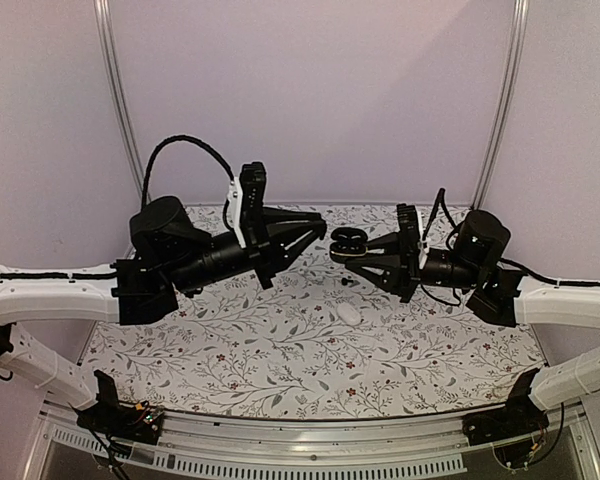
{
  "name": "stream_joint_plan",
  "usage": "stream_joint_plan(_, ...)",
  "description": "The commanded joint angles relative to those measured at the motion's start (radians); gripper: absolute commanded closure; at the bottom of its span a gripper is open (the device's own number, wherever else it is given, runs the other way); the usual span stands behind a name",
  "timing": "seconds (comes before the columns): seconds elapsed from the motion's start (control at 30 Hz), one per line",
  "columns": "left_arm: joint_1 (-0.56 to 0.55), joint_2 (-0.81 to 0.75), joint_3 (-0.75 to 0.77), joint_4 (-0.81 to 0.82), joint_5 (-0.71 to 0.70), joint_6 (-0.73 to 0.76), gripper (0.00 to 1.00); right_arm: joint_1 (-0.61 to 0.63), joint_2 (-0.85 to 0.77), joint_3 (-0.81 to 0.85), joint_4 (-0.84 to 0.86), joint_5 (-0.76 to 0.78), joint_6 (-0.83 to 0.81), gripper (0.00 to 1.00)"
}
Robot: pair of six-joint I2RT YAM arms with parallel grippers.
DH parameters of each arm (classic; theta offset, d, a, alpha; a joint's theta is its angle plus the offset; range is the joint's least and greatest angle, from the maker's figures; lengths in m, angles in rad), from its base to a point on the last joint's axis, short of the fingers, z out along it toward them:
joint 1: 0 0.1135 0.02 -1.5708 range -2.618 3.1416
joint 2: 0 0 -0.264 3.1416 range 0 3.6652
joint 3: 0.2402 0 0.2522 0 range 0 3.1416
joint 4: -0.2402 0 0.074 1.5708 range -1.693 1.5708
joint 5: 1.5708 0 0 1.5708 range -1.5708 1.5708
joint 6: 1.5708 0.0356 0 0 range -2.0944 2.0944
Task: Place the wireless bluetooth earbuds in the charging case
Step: Insert the left earbud into the left side groove of the charging case.
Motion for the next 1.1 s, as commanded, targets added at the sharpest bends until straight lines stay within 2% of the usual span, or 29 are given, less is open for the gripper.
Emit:
stream_joint_plan(0.0,-0.019,0.02,0.032,0.016,0.033,0.025,0.88,0.022,-0.018,0.023,-0.014,0.051,-0.081,0.92)
stream_joint_plan(1.07,-0.036,0.09,0.054,0.002,0.016,0.073,0.88,0.047,-0.052,0.016,-0.03,0.038,-0.119,0.92)
